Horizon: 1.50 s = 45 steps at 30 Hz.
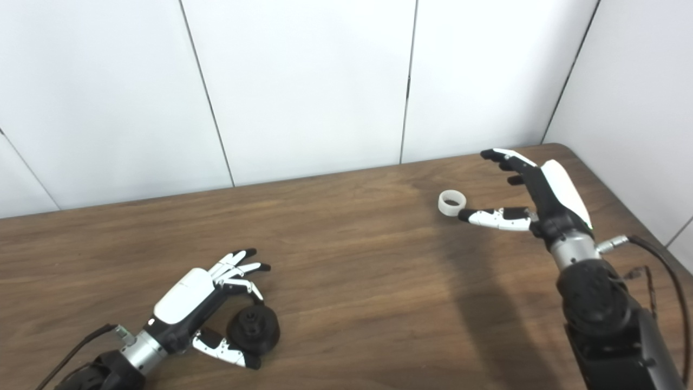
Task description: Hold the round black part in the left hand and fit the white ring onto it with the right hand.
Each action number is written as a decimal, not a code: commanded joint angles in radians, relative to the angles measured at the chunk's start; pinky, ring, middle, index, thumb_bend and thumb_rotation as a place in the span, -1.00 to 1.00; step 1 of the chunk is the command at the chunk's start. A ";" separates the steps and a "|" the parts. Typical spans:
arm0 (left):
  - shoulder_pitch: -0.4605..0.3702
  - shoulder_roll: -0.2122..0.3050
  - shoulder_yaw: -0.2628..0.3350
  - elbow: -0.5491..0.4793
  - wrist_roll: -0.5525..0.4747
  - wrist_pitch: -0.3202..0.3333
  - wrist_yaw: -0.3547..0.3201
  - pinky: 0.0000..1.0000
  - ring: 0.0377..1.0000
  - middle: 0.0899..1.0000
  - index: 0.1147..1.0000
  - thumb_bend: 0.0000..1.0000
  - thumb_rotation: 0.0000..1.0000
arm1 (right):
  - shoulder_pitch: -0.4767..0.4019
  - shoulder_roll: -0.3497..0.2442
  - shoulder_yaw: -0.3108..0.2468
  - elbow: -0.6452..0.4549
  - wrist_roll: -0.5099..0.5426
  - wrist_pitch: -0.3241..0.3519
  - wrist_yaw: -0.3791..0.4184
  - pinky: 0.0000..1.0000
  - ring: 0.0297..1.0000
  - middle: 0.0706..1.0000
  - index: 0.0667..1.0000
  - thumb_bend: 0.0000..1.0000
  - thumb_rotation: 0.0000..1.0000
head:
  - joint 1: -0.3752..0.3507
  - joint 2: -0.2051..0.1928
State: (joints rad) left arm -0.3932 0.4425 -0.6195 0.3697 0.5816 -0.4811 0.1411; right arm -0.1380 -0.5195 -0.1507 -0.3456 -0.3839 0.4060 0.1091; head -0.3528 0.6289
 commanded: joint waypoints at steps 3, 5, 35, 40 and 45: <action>0.037 0.015 -0.027 0.049 0.009 0.012 -0.038 1.00 1.00 0.74 -0.16 0.05 -0.89 | -0.072 -0.072 0.030 0.011 -0.037 0.005 0.042 0.60 0.75 0.74 0.57 0.26 -0.53 | -0.010 0.000; 0.037 0.019 -0.029 0.050 0.003 0.012 -0.038 1.00 1.00 0.74 -0.16 0.05 -0.89 | -0.088 -0.088 0.050 0.026 -0.046 0.012 0.064 0.61 0.76 0.75 0.56 0.27 -0.51 | -0.019 0.000; 0.066 0.042 -0.035 0.005 -0.037 0.012 -0.074 1.00 0.99 0.70 -0.16 0.05 -0.90 | -0.411 -0.268 0.307 0.448 -0.227 -0.116 0.212 0.58 0.79 0.75 0.58 0.51 -0.61 | -0.078 -0.044; 0.073 0.044 -0.038 -0.006 -0.043 0.011 -0.074 1.00 0.98 0.70 -0.16 0.05 -0.90 | -0.437 -0.266 0.329 0.493 -0.251 -0.147 0.204 0.57 0.78 0.74 0.56 0.53 -0.65 | -0.068 -0.047; 0.084 0.044 -0.028 -0.026 -0.038 0.012 -0.087 1.00 0.98 0.70 -0.16 0.05 -0.90 | -0.463 -0.260 0.351 0.527 -0.275 -0.170 0.207 0.57 0.77 0.73 0.55 0.55 -0.68 | -0.058 -0.043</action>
State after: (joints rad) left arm -0.3684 0.4673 -0.6173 0.3302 0.5156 -0.4807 0.1016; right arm -0.5370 -0.7503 0.2099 0.1882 -0.6432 0.2622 0.3263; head -0.4096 0.5844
